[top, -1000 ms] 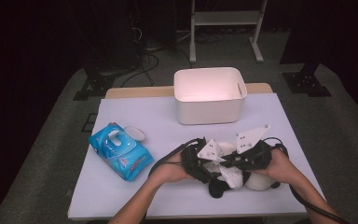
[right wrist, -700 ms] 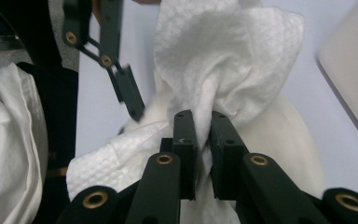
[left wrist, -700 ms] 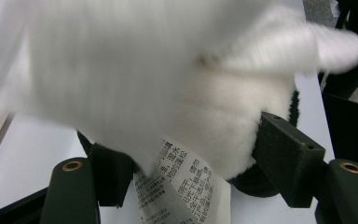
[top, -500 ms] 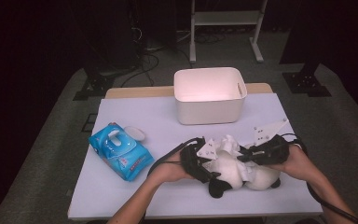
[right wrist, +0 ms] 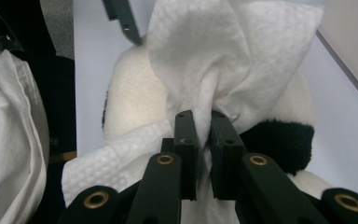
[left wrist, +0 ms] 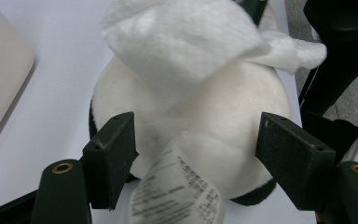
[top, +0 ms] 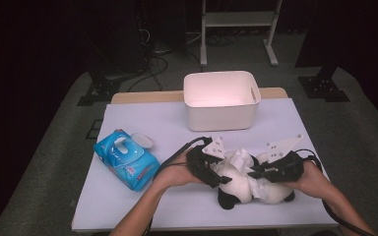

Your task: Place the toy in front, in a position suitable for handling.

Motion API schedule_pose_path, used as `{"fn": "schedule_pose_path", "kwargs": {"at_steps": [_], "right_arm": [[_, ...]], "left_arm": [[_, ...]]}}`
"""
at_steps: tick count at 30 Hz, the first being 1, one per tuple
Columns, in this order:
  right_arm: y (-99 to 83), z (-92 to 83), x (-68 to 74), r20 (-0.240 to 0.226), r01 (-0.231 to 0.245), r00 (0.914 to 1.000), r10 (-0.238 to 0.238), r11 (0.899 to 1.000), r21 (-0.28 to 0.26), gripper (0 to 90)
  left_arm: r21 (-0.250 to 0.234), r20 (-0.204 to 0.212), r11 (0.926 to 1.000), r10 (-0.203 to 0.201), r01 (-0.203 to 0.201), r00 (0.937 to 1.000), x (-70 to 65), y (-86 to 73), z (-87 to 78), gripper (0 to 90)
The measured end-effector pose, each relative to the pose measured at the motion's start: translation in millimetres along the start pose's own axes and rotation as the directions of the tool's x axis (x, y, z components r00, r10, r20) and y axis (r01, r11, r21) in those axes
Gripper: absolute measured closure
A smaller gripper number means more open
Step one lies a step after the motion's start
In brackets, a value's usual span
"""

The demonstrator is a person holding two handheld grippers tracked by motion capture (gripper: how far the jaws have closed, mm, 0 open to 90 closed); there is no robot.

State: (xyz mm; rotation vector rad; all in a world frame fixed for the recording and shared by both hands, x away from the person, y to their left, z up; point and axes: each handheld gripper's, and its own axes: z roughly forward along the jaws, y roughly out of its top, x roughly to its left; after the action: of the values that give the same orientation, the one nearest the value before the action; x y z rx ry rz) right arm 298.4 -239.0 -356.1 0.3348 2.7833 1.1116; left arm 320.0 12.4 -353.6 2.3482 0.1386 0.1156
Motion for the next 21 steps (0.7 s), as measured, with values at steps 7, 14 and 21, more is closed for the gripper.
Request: {"fn": "schedule_pose_path", "kwargs": {"at_steps": [7,14,21], "right_arm": [[7.6,0.6,1.5,0.006,0.011,0.9999,-0.011,1.0,0.006,82.1],[30.3,12.3,-4.3,-0.033,0.036,0.9988,-0.037,0.999,-0.02,82.1],[23.8,5.7,-14.1,-0.038,0.007,0.9992,-0.007,1.0,-0.016,82.1]], "left_arm": [[0.051,-0.021,0.9975,0.05,-0.049,0.9985,-9.1,1.6,13.6,32.4],[0.051,-0.032,0.9969,0.062,-0.06,0.9976,-12.4,1.2,13.4,33.8],[0.049,-0.034,0.9963,0.072,-0.071,0.9968,-13.7,2.7,14.0,35.0]]}}
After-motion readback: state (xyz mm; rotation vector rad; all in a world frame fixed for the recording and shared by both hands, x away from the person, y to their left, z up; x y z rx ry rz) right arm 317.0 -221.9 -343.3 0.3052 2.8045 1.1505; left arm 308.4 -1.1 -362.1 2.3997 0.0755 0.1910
